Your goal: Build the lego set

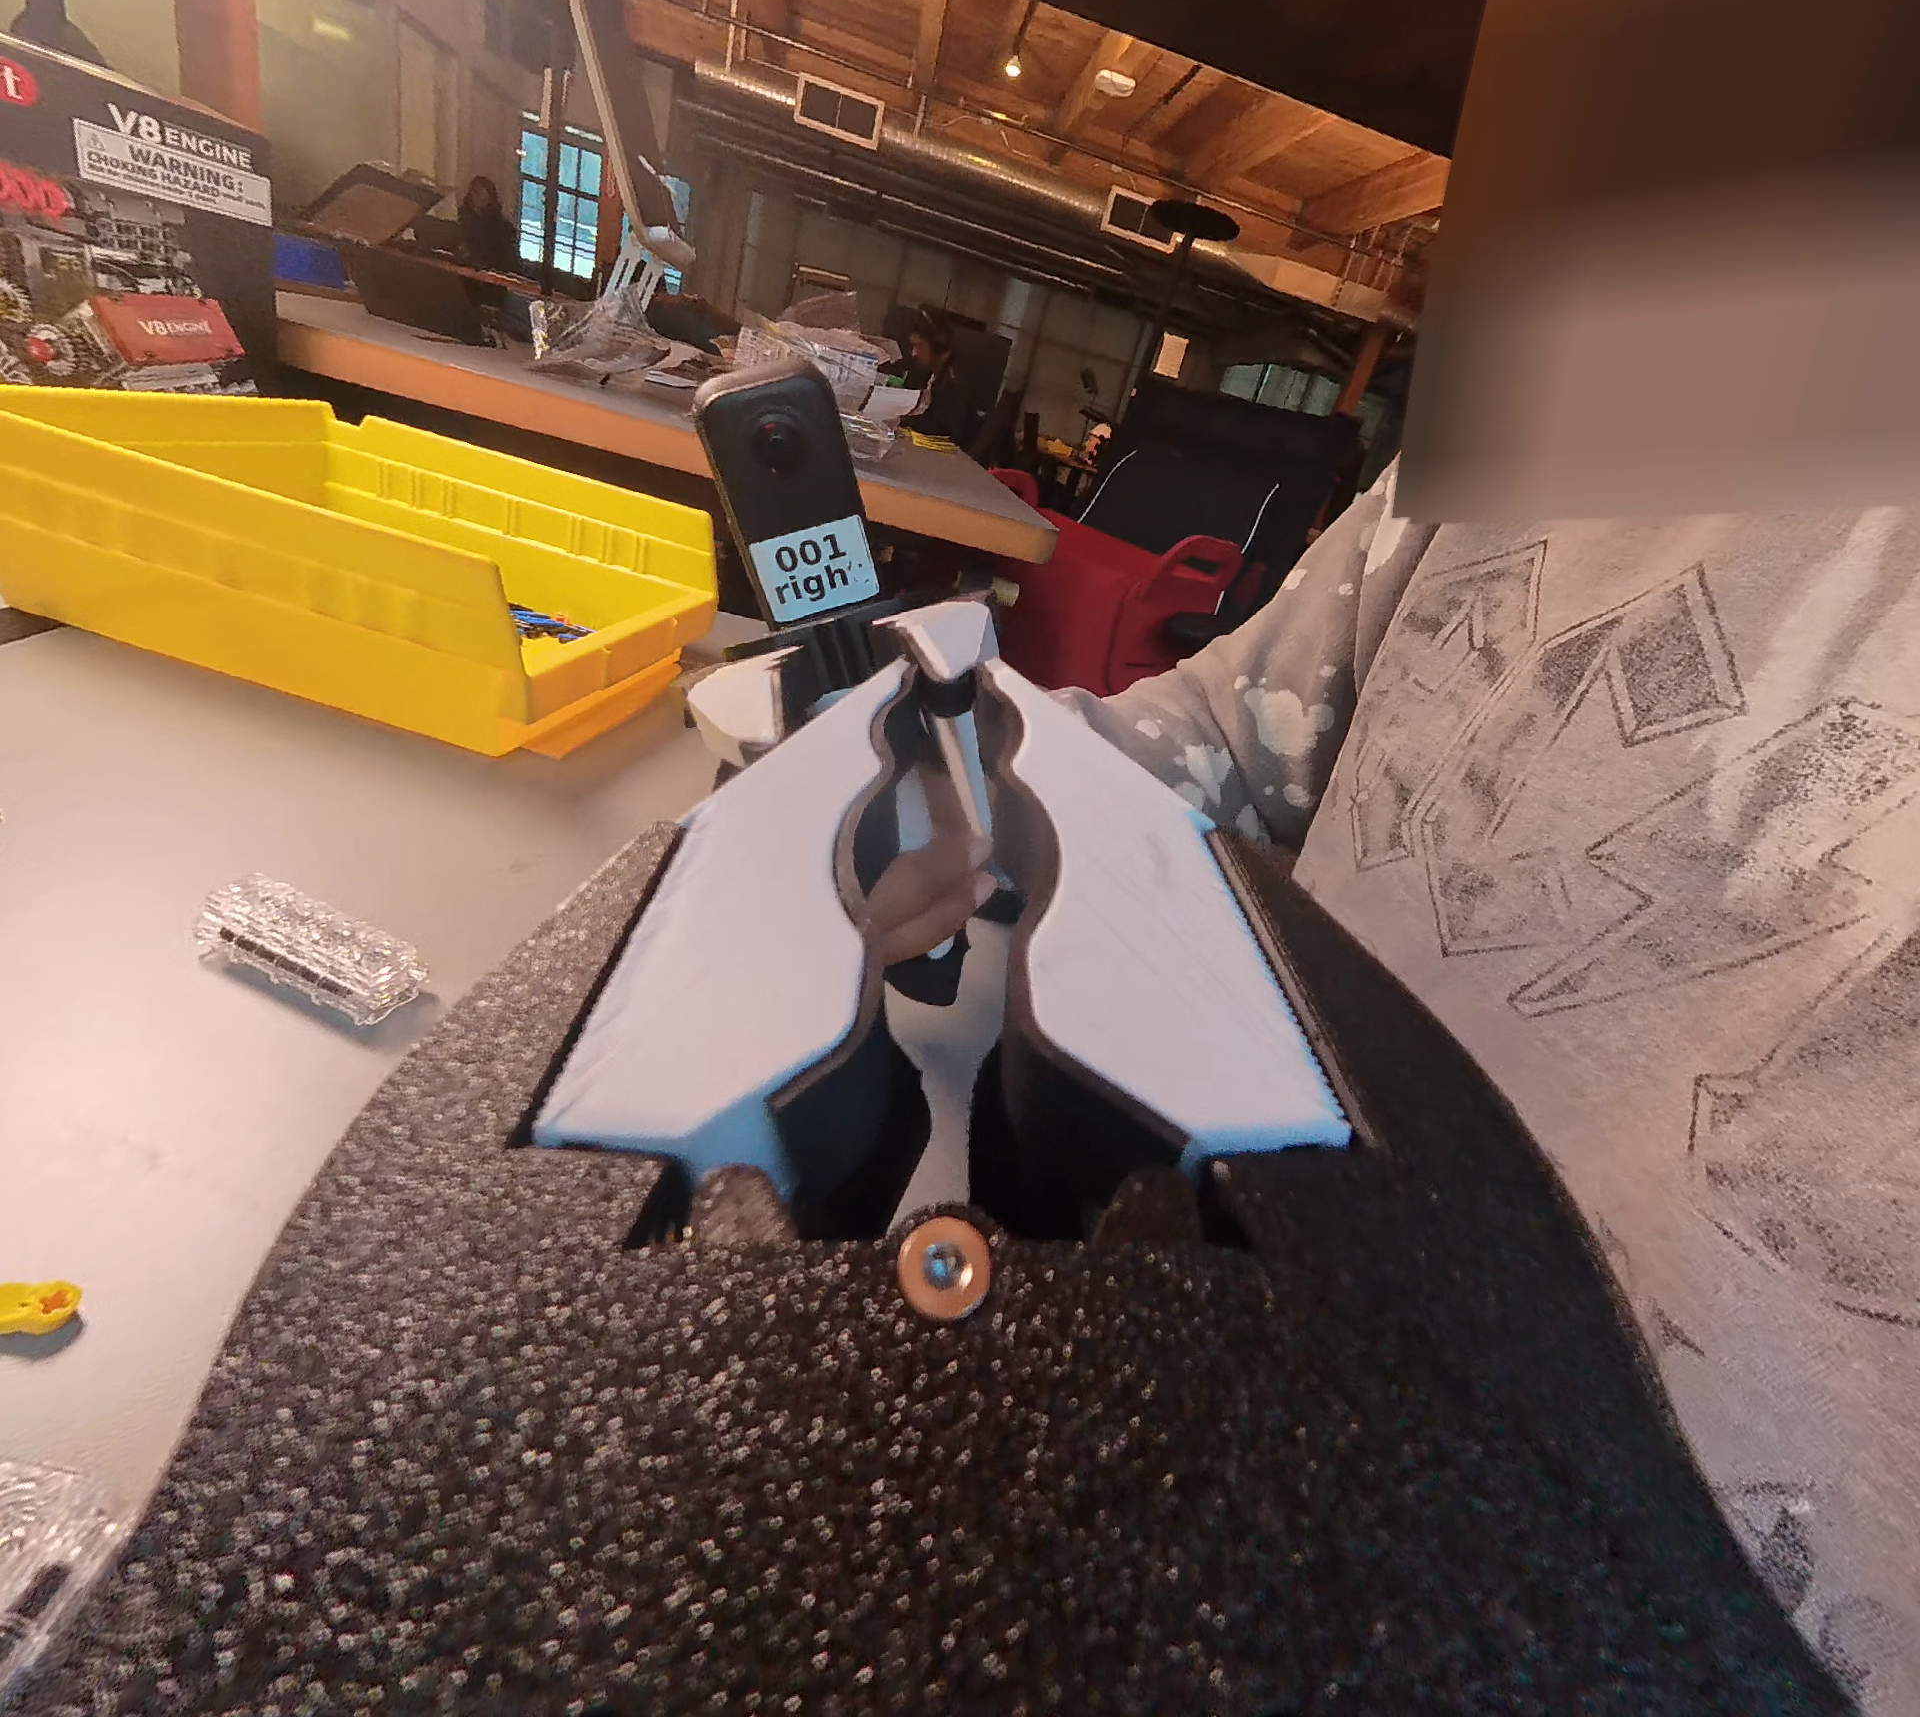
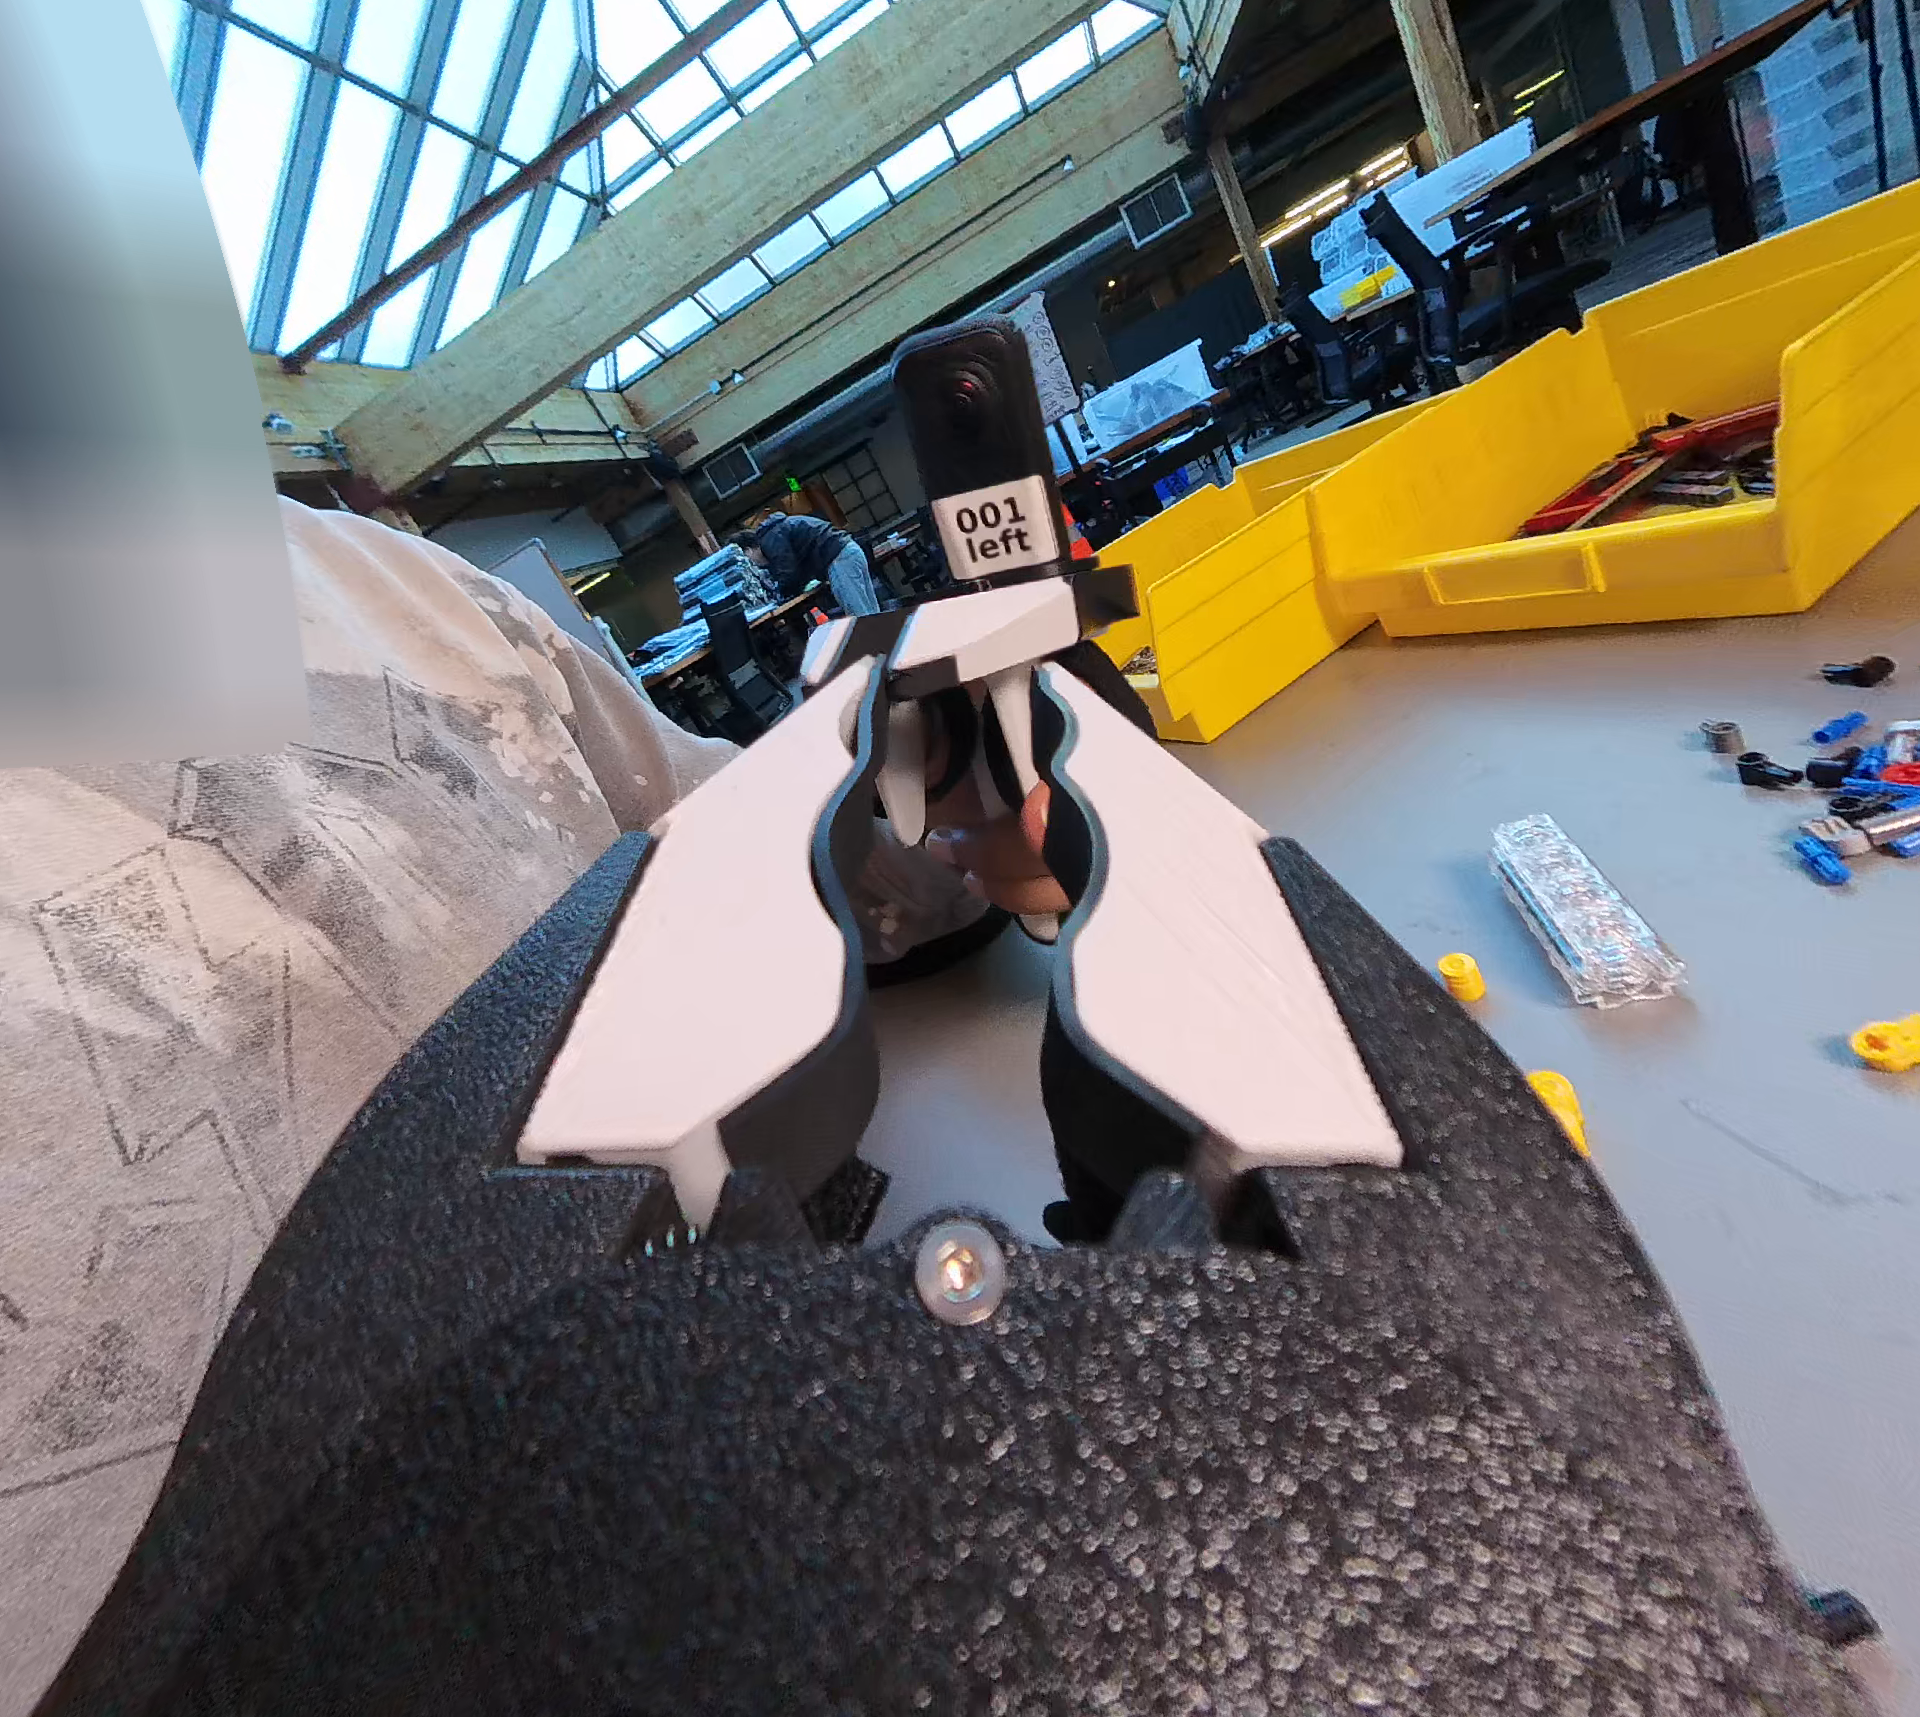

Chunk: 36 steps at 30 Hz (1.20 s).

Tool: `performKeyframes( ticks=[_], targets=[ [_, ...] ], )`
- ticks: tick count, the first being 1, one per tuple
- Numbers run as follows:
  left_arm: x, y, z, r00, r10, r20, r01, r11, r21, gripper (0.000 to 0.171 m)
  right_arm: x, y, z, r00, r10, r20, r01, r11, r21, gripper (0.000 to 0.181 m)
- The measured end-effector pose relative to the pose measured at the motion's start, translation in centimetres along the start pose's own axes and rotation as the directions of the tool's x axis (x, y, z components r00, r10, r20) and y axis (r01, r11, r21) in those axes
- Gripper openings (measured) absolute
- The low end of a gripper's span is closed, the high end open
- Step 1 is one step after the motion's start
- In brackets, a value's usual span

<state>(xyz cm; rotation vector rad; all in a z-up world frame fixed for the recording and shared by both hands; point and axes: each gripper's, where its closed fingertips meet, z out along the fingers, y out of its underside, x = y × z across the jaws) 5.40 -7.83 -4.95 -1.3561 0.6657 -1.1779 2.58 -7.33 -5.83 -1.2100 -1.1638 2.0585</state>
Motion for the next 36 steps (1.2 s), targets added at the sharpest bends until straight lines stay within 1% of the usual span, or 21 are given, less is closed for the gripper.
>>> performKeyframes(
  ticks=[4, 7, 9, 12, 17, 20, 24, 28, 30, 33, 34, 36],
  targets=[
    [-0.3, 0.0, -0.2, 1.000, 0.001, 0.016, -0.001, 1.000, -0.009, 0.011, 0.3, 0.0, 0.1, 1.000, 0.010, -0.026, -0.010, 1.000, 0.002, 0.024],
    [-0.6, 0.1, -0.3, 0.997, 0.061, 0.054, -0.060, 0.998, -0.030, 0.011, 0.3, -0.1, 0.1, 0.999, 0.014, -0.039, -0.014, 1.000, 0.010, 0.019],
    [-0.8, 0.1, -0.4, 0.993, 0.092, 0.077, -0.089, 0.995, -0.045, 0.011, 0.2, -0.2, 0.2, 0.999, 0.015, -0.047, -0.014, 1.000, 0.019, 0.012],
    [-0.5, 0.0, -0.5, 0.989, 0.125, 0.078, -0.120, 0.991, -0.064, 0.010, -0.1, -0.2, 0.3, 0.999, 0.010, -0.041, -0.009, 1.000, 0.010, 0.011],
    [-0.2, 0.1, -0.7, 0.998, 0.064, 0.027, -0.062, 0.996, -0.062, 0.008, -0.3, 0.2, 0.5, 0.999, 0.014, -0.032, -0.015, 1.000, -0.021, 0.012],
    [-0.2, 0.2, -0.7, 0.999, 0.046, 0.016, -0.044, 0.996, -0.075, 0.007, -0.3, 0.3, 0.4, 0.999, 0.036, -0.025, -0.037, 0.999, -0.030, 0.012],
    [-0.4, 0.2, -0.7, 0.999, 0.043, 0.033, -0.040, 0.994, -0.098, 0.008, -0.1, 0.3, 0.4, 0.996, 0.087, -0.020, -0.087, 0.996, -0.026, 0.012],
    [-0.9, 0.1, -0.9, 0.996, 0.041, 0.077, -0.032, 0.993, -0.114, 0.008, 0.3, 0.1, 0.5, 0.994, 0.094, -0.063, -0.096, 0.995, -0.032, 0.010],
    [-1.4, 0.3, -1.0, 0.993, 0.039, 0.108, -0.025, 0.992, -0.126, 0.008, 0.9, 0.2, 0.3, 0.992, 0.057, -0.112, -0.063, 0.997, -0.054, 0.010],
    [-2.1, 0.5, -1.1, 0.986, 0.060, 0.158, -0.036, 0.988, -0.148, 0.009, 1.6, 0.1, 0.1, 0.967, -0.118, -0.225, 0.091, 0.988, -0.127, 0.007],
    [-2.1, 0.4, -1.1, 0.984, 0.064, 0.165, -0.039, 0.988, -0.147, 0.009, 1.6, 0.0, 0.1, 0.963, -0.129, -0.239, 0.101, 0.987, -0.125, 0.007],
    [-2.4, 0.5, -1.0, 0.978, 0.077, 0.193, -0.047, 0.987, -0.156, 0.009, 1.8, 0.0, -0.1, 0.963, -0.102, -0.248, 0.078, 0.991, -0.106, 0.007]
  ],
)
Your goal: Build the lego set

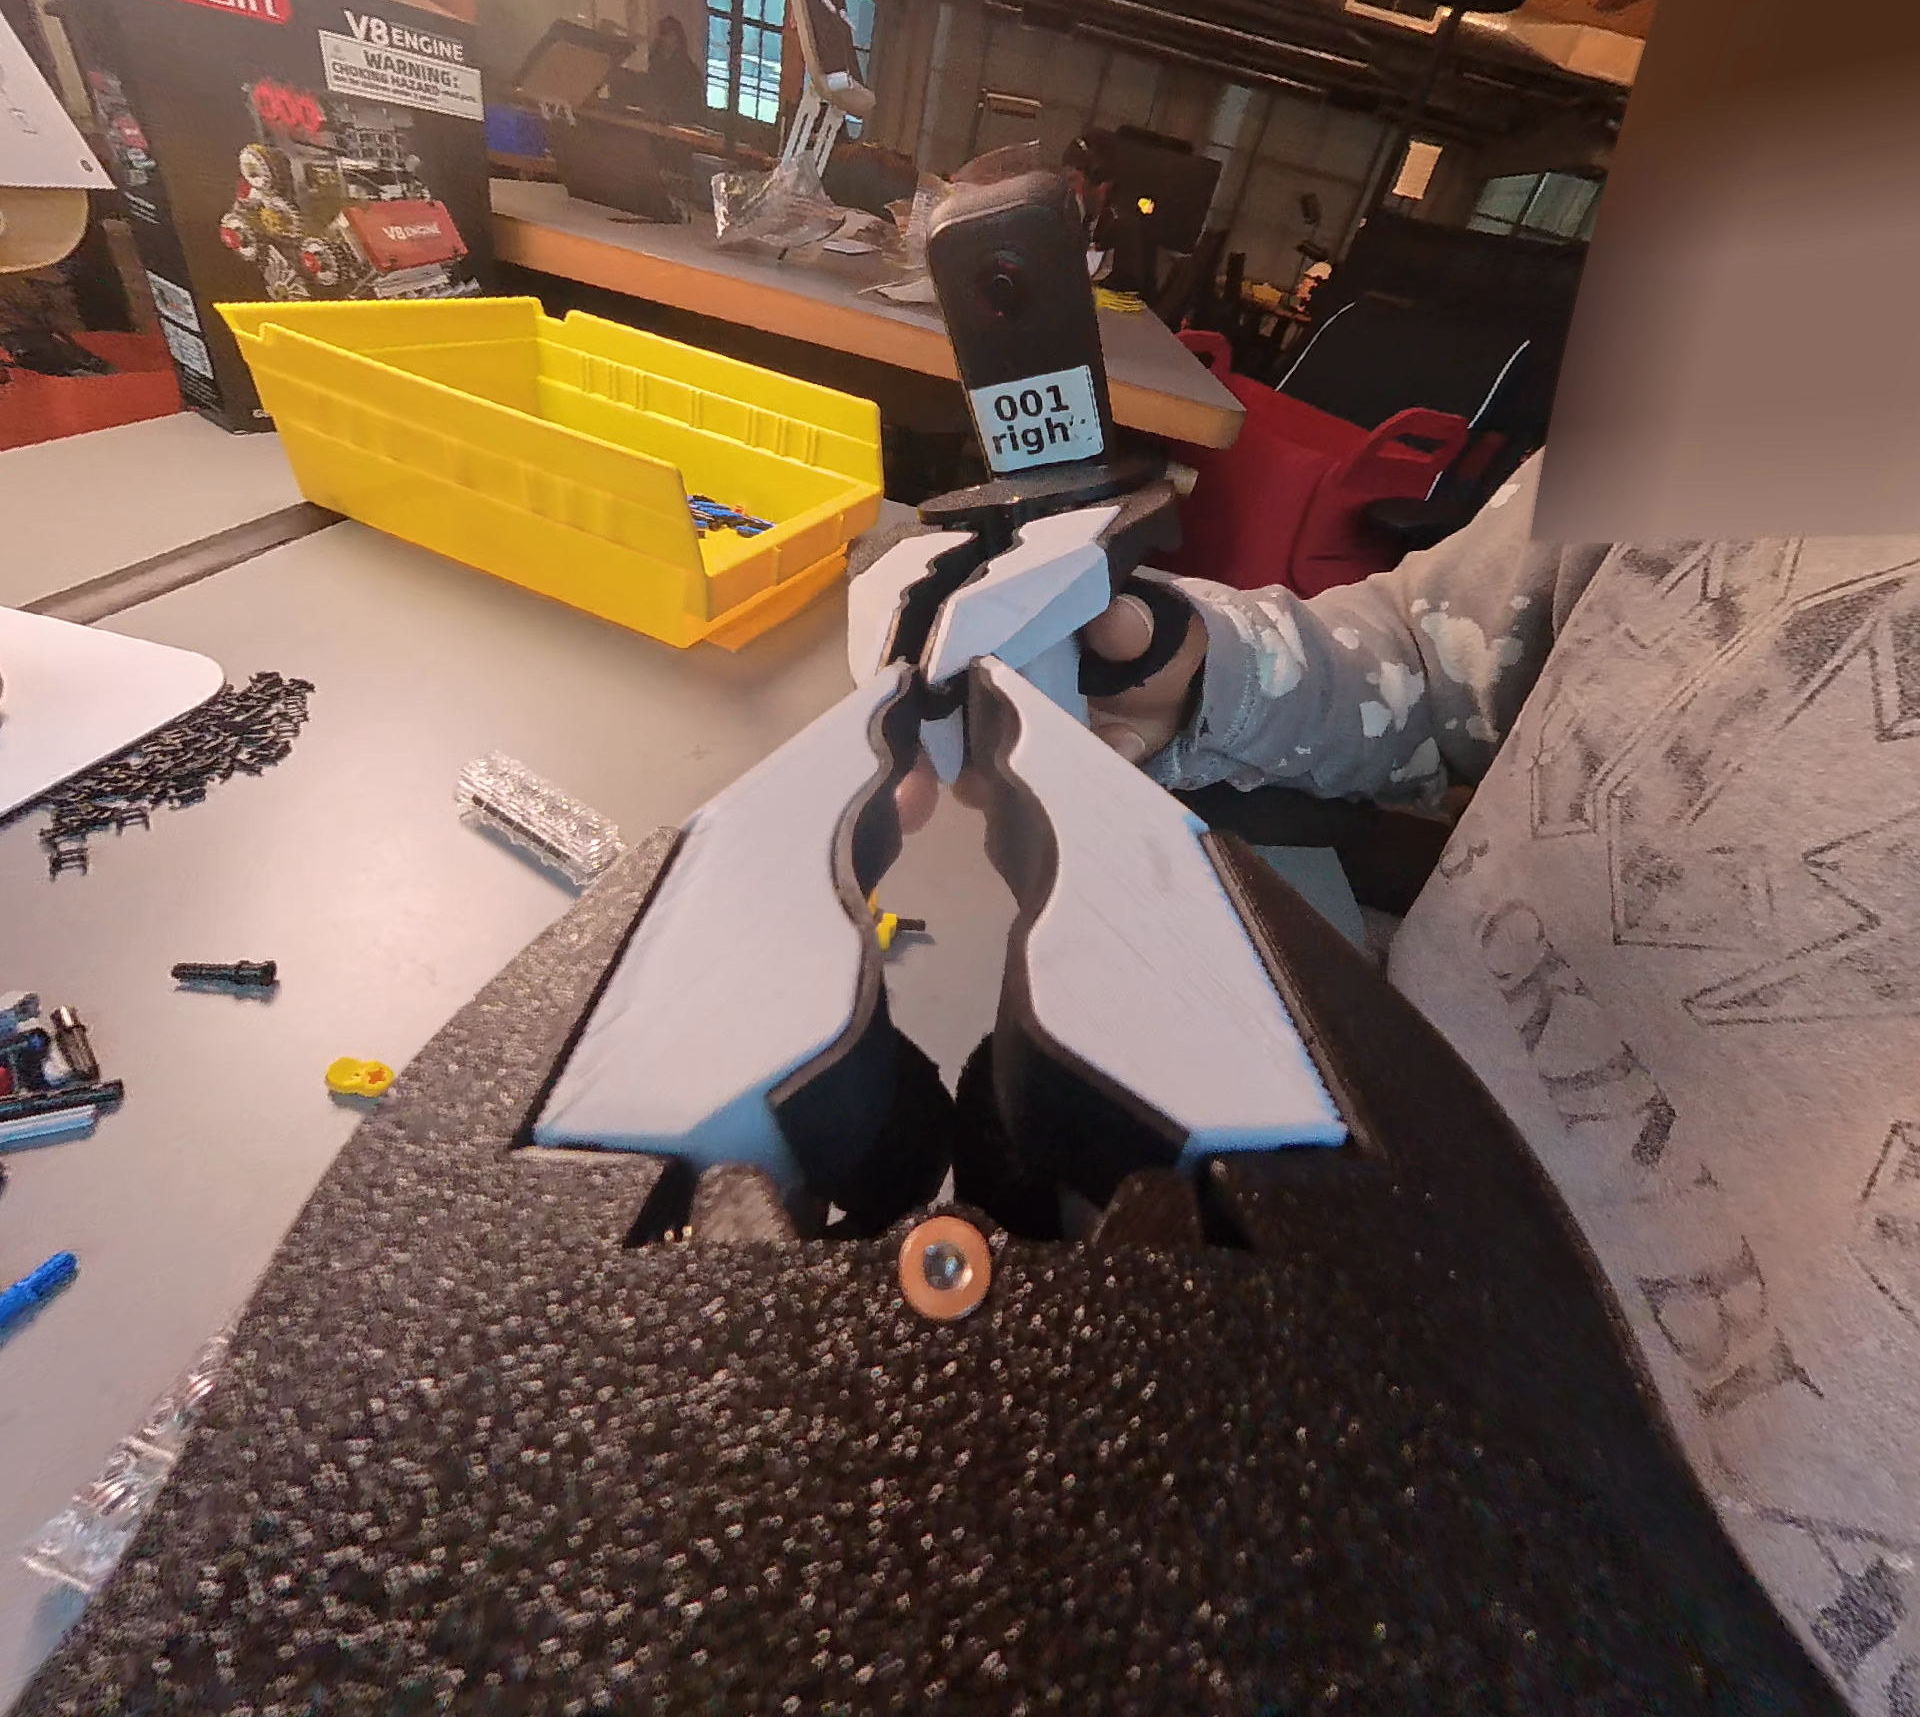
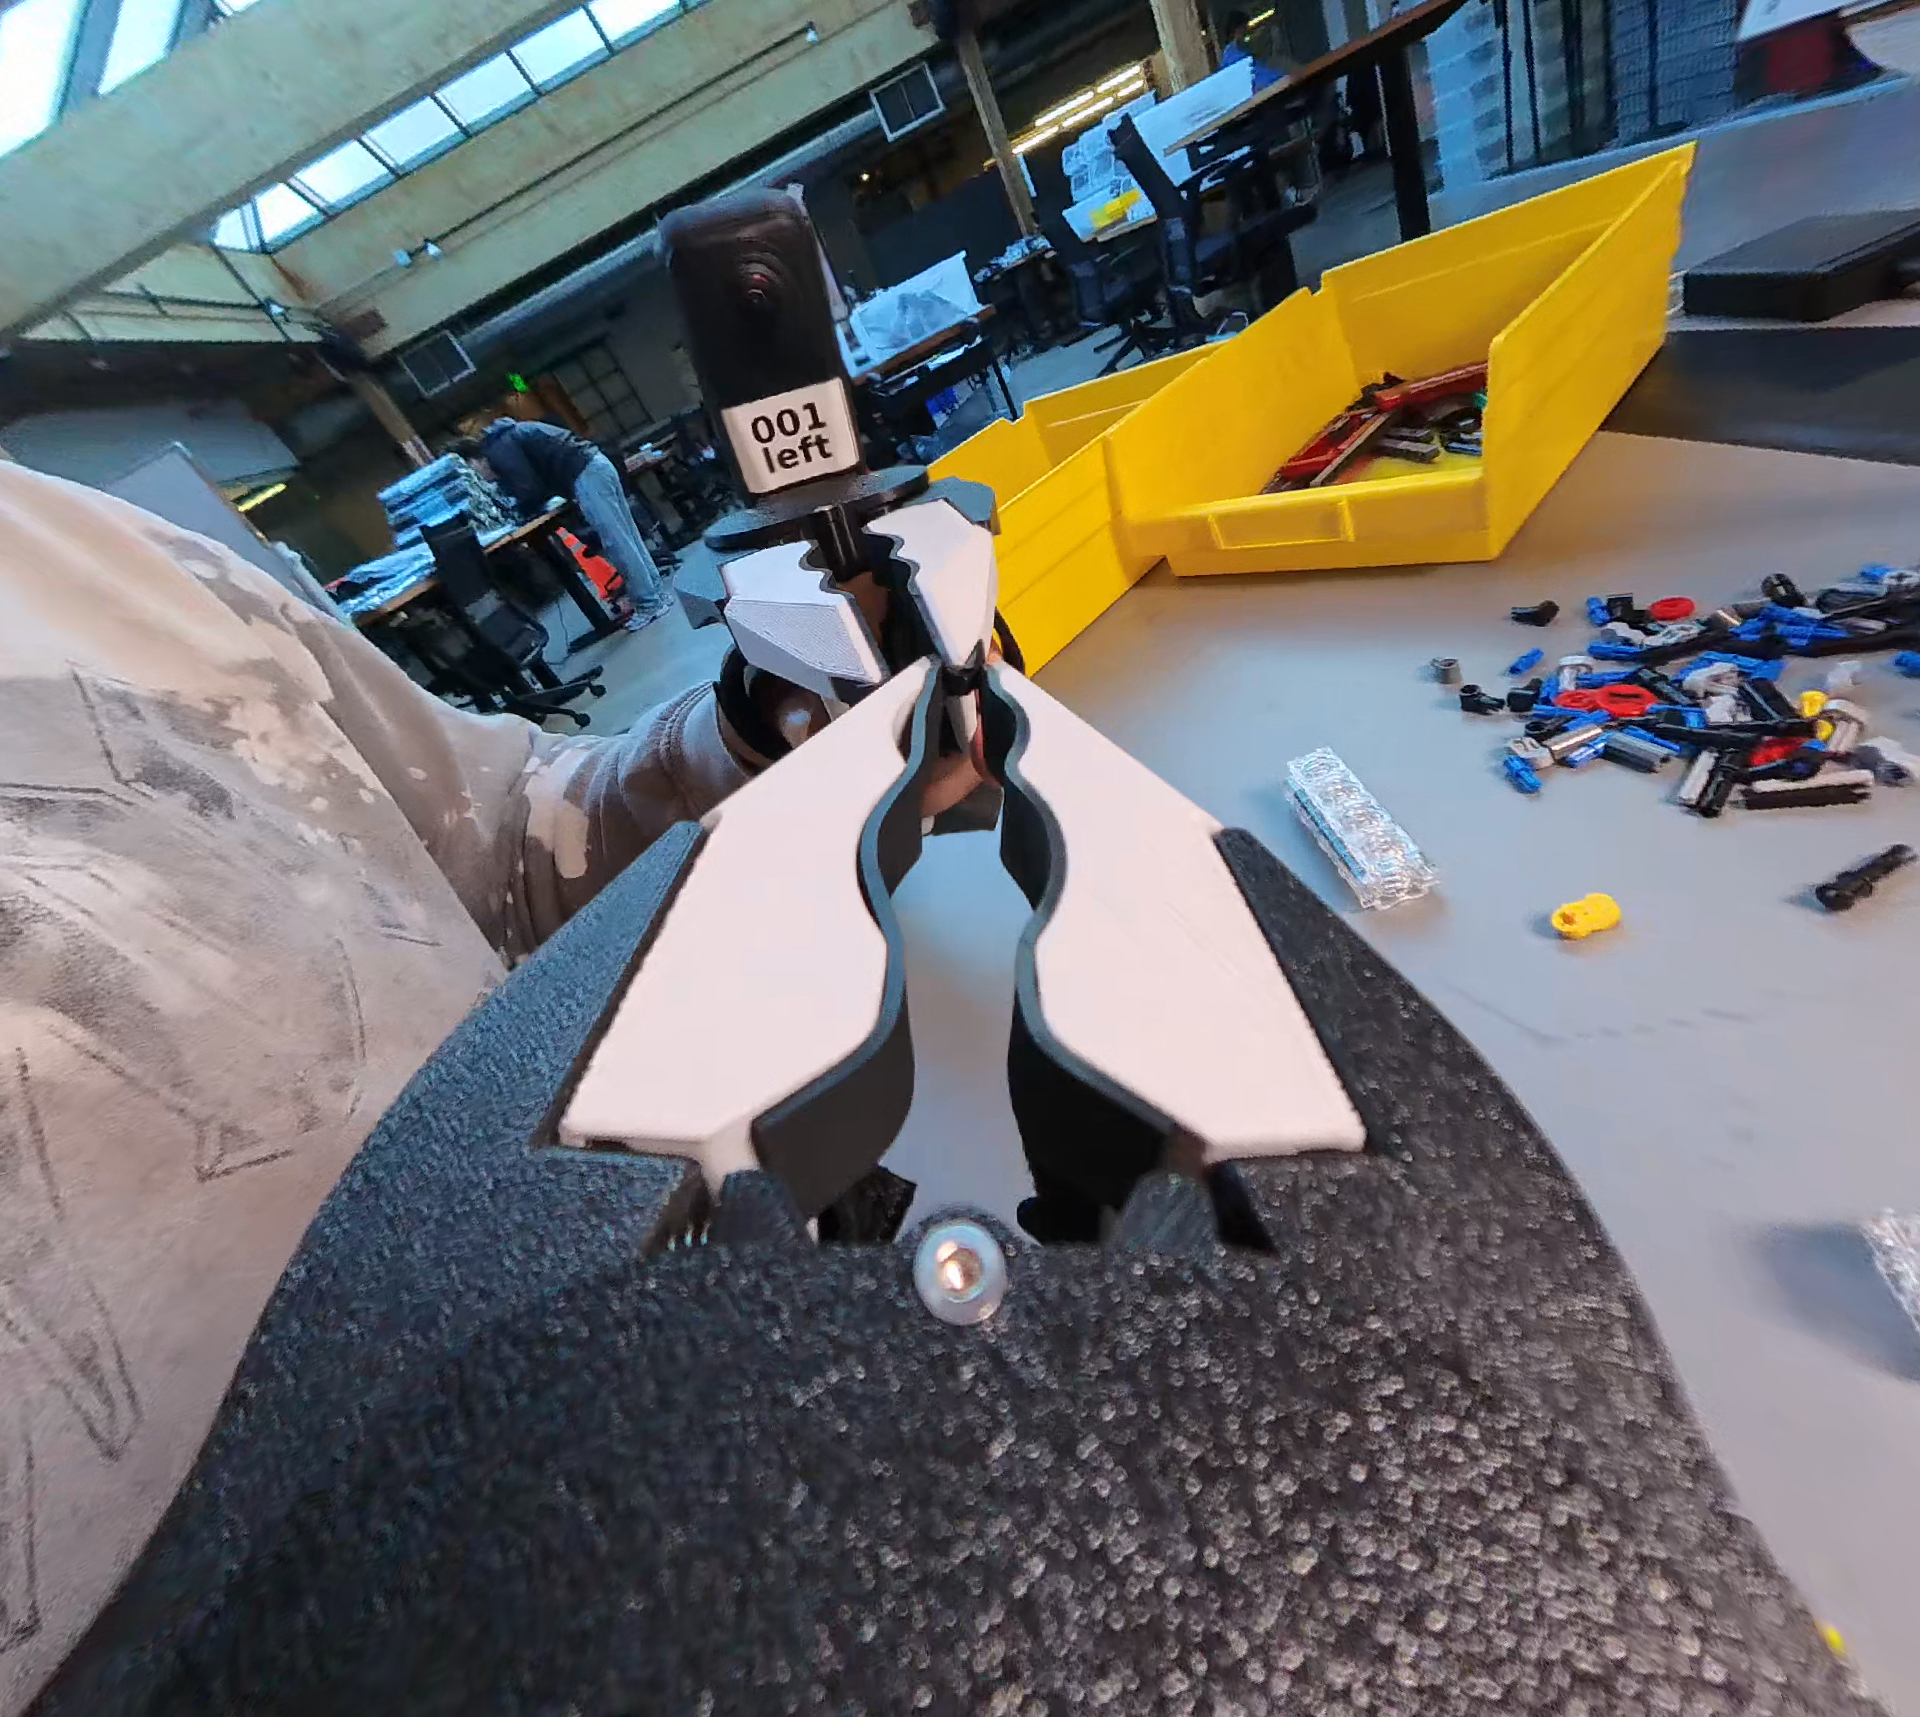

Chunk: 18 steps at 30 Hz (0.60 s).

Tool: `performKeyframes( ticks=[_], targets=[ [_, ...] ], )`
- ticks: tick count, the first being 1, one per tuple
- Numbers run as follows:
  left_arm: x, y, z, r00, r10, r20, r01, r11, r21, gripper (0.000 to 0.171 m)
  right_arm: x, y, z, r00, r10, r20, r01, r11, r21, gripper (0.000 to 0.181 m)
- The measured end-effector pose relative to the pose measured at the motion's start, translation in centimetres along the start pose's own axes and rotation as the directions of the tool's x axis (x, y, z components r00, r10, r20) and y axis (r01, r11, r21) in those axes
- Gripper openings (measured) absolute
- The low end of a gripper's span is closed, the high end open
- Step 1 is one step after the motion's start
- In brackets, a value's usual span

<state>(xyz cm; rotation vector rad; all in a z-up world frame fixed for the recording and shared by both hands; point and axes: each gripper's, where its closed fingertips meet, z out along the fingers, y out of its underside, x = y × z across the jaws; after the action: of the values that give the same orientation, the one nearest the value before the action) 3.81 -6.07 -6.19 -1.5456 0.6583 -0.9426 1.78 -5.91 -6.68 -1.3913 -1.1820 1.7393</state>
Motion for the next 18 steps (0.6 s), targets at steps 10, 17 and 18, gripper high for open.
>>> performKeyframes(
  ticks=[10, 17, 18],
  targets=[
    [0.9, -1.1, -0.1, 0.999, 0.027, -0.031, -0.024, 0.996, 0.089, 0.010, -0.4, -0.5, 0.0, 0.990, 0.112, 0.085, -0.117, 0.992, 0.052, 0.021],
    [1.6, -1.0, 0.0, 0.988, -0.067, -0.139, 0.081, 0.992, 0.101, 0.019, -0.7, -0.6, -0.2, 0.989, 0.091, 0.115, -0.099, 0.993, 0.058, 0.027],
    [1.7, -0.8, 0.1, 0.988, -0.064, -0.138, 0.077, 0.993, 0.094, 0.019, -0.7, -0.6, -0.2, 0.989, 0.093, 0.118, -0.101, 0.993, 0.056, 0.026]
  ],
)
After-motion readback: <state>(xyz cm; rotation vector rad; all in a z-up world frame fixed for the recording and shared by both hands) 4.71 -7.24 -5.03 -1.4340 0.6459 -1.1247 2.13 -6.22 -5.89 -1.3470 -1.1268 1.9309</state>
